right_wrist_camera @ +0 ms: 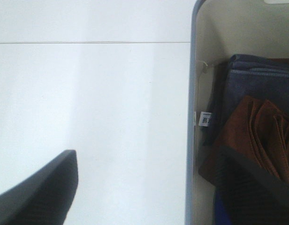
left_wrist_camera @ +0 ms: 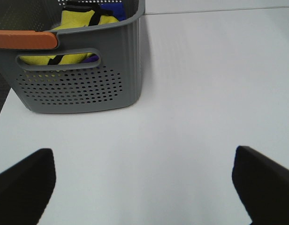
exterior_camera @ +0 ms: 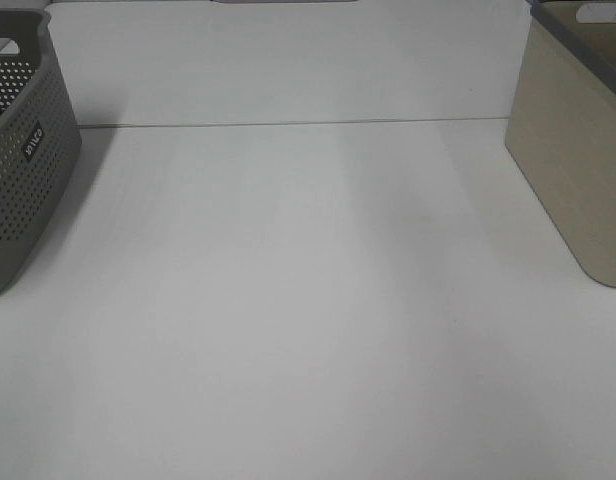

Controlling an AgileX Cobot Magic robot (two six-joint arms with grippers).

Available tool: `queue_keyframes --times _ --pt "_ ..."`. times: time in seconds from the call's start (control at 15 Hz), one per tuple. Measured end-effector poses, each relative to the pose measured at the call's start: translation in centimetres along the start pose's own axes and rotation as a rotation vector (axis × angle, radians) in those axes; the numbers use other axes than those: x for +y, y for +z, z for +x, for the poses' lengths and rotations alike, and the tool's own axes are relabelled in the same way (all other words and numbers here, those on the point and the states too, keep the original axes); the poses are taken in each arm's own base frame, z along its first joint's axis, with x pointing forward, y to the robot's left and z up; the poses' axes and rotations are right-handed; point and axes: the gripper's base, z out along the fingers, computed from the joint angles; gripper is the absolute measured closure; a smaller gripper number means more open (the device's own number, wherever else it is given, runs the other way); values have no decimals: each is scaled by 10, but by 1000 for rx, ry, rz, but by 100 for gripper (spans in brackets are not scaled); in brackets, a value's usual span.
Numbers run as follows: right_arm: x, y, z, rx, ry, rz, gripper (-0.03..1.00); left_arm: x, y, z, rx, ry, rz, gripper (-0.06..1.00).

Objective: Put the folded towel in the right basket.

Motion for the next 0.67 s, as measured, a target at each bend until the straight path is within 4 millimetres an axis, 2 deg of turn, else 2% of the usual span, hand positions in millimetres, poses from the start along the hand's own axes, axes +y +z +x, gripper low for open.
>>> queue_keyframes --times 0.13,0.4,0.67 --pt "16 -16 8 3 -27 32 21 0 0 0 0 0 0 -3" --pt "23 -40 54 87 -17 47 21 0 0 0 0 0 0 -3" --pt "23 -58 143 243 -10 93 21 0 0 0 0 0 0 -3"
